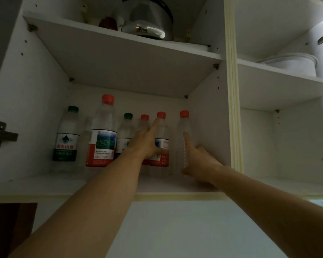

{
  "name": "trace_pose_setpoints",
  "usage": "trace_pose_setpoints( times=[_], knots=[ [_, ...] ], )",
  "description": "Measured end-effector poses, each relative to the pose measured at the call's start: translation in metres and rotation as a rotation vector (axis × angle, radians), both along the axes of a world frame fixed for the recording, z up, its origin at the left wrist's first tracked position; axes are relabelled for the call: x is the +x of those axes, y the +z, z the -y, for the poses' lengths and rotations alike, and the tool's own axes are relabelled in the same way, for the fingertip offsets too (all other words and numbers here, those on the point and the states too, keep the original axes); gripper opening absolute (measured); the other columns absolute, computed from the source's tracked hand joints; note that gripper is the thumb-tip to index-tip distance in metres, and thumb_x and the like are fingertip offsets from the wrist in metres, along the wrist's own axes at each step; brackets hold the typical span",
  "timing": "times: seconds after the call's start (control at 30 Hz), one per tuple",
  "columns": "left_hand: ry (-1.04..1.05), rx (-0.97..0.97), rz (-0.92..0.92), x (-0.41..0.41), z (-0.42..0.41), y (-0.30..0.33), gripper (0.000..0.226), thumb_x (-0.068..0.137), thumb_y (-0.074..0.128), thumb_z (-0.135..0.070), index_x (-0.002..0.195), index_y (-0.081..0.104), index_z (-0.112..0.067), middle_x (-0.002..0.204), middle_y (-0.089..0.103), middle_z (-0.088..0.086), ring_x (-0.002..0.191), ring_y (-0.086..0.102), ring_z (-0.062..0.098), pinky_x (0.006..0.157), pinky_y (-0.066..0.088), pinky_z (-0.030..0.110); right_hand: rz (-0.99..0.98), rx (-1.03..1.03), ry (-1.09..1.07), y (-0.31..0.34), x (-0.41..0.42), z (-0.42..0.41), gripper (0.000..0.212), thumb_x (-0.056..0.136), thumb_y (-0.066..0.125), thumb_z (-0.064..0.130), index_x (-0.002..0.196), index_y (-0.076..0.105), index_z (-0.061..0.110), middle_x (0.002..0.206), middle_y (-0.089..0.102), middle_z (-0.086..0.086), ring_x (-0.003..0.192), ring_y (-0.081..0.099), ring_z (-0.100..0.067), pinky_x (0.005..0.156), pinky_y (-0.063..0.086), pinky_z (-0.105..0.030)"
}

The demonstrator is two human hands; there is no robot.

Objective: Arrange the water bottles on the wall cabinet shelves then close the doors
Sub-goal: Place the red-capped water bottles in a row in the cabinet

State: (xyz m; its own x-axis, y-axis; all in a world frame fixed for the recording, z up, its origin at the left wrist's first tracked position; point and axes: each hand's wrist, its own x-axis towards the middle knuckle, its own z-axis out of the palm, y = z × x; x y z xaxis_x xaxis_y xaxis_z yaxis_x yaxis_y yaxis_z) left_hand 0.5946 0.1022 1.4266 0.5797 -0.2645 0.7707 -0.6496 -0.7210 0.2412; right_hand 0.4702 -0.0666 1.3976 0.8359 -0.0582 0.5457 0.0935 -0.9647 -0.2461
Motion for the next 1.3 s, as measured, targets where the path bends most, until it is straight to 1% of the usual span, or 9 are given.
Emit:
trace_pose_setpoints(
  times=[0.07,0.17,0.3,0.4,0.47,0.6,0.9,1.1,1.3],
  knots=[
    [0.013,0.085,0.007,0.002,-0.002,0.0,0.128,0.075,0.087,-0.038,0.148,-0.015,-0.059,0.166,0.015,0.009,0.152,0.015,0.037,0.114,0.031,0.056,-0.031,-0.036,0.023,0.011,0.007,0.0,0.127,0.084,0.08,0.017,0.154,-0.023,0.043,0.146,0.04,-0.021,0.11,0.059,-0.032,0.087,0.054,-0.044],
    [0.078,0.2,0.03,0.006,-0.005,0.0,0.132,0.074,0.087,-0.036,0.146,-0.022,-0.059,0.158,0.032,0.01,0.147,0.02,0.037,0.113,0.03,0.054,-0.058,-0.11,0.037,0.024,0.02,-0.001,0.139,0.077,0.087,0.016,0.152,-0.027,0.043,0.149,0.042,-0.024,0.095,0.059,-0.028,0.07,0.051,-0.037],
    [0.14,0.282,0.086,0.007,-0.008,-0.002,0.142,0.067,0.088,-0.049,0.141,-0.034,-0.058,0.157,0.035,0.009,0.143,0.022,0.039,0.112,0.023,0.056,0.067,-0.446,-0.117,0.029,0.037,0.001,0.145,0.062,0.096,0.024,0.145,-0.022,0.04,0.128,0.056,-0.022,0.111,0.057,-0.036,0.087,0.053,-0.047],
    [0.226,0.366,0.131,0.003,-0.006,-0.003,0.144,0.066,0.084,-0.06,0.147,-0.034,-0.043,0.157,0.034,0.008,0.141,0.024,0.038,0.113,0.019,0.054,0.149,-0.751,-0.311,0.028,0.047,0.005,0.146,0.06,0.093,0.048,0.15,-0.019,0.024,0.139,0.044,-0.022,0.124,0.045,-0.036,0.101,0.04,-0.046],
    [0.294,0.409,0.174,-0.001,0.002,-0.004,0.143,0.068,0.083,-0.06,0.154,-0.027,-0.03,0.154,0.038,0.01,0.138,0.029,0.038,0.112,0.021,0.052,0.207,-0.827,-0.388,0.028,0.049,0.007,0.151,0.055,0.092,0.057,0.156,-0.012,0.016,0.151,0.028,-0.023,0.133,0.036,-0.037,0.108,0.033,-0.049],
    [0.393,0.454,0.23,-0.004,0.011,-0.003,0.131,0.073,0.08,-0.06,0.16,-0.011,-0.021,0.152,0.04,0.01,0.138,0.032,0.036,0.113,0.021,0.049,0.237,-0.854,-0.377,0.031,0.056,0.005,0.15,0.055,0.087,0.065,0.158,-0.008,0.012,0.162,0.0,-0.023,0.146,0.016,-0.042,0.114,0.022,-0.057],
    [0.477,0.469,0.213,-0.002,0.017,-0.006,0.123,0.076,0.077,-0.06,0.16,-0.004,-0.019,0.16,0.016,0.012,0.151,0.006,0.038,0.121,0.008,0.054,0.182,-0.809,-0.383,0.027,0.083,0.003,0.147,0.066,0.08,0.068,0.157,-0.018,0.006,0.165,-0.016,-0.024,0.154,-0.01,-0.039,0.123,0.007,-0.06],
    [0.475,0.488,0.194,-0.002,0.017,-0.006,0.122,0.08,0.074,-0.06,0.16,-0.009,-0.017,0.165,0.007,0.009,0.152,0.006,0.035,0.122,0.008,0.054,0.147,-0.805,-0.418,0.024,0.097,0.004,0.143,0.072,0.076,0.067,0.156,-0.019,0.002,0.164,-0.018,-0.026,0.154,-0.012,-0.04,0.123,0.002,-0.059],
    [0.481,0.544,0.19,-0.001,0.022,-0.005,0.116,0.086,0.073,-0.05,0.16,-0.013,-0.025,0.167,-0.002,0.015,0.153,0.002,0.034,0.123,0.007,0.053,0.111,-0.752,-0.425,0.019,0.101,0.002,0.123,0.084,0.073,0.053,0.158,-0.011,0.0,0.166,-0.011,-0.026,0.155,-0.004,-0.039,0.124,0.0,-0.055]
  ],
)
